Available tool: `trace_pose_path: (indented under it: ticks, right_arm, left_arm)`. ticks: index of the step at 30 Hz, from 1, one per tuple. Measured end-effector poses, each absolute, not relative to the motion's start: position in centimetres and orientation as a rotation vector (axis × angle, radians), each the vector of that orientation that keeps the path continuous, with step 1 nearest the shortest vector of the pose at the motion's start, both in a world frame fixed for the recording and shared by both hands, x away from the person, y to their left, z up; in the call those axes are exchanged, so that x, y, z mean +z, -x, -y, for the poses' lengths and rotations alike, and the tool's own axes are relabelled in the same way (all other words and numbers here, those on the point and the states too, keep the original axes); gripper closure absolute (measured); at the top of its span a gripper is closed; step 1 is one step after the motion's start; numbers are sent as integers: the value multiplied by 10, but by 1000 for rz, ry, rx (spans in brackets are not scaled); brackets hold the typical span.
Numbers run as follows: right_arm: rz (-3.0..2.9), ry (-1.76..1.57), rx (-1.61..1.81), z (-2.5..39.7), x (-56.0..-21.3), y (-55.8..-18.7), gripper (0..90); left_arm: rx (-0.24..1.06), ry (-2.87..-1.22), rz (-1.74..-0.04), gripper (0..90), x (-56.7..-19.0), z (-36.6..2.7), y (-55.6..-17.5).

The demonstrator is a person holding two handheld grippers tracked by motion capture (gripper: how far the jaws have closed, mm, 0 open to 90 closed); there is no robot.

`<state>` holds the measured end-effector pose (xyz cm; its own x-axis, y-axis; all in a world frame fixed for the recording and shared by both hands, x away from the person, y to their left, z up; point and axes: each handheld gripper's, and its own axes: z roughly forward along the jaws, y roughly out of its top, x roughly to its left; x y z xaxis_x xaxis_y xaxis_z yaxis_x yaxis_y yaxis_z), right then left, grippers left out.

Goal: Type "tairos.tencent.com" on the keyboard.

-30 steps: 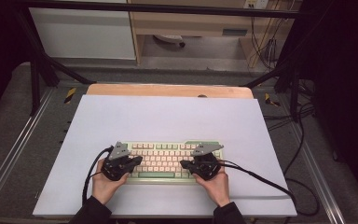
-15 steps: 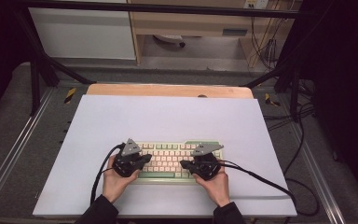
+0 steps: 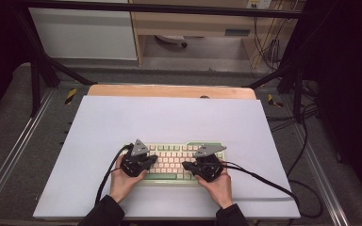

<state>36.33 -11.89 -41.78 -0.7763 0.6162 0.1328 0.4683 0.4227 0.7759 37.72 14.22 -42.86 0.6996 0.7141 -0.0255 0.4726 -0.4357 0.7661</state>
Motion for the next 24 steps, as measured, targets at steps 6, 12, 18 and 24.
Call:
trace_pose_path:
  ticks: [6,12,18,24]
  right_arm:
    - [-2502,-958,1280,119,-418,-364,900]
    - [-2500,-962,1281,119,-418,-363,900]
    - [-2500,-960,1281,119,-417,-363,900]
    - [-2498,-954,1281,120,-417,-363,900]
  left_arm:
    - [391,-2131,-904,900,-430,-140,-377]
    - [387,-2110,-896,900,-428,-143,-376]
    - [382,-2078,-891,900,-419,-151,-373]
    - [381,-2066,-903,900,-414,-162,-369]
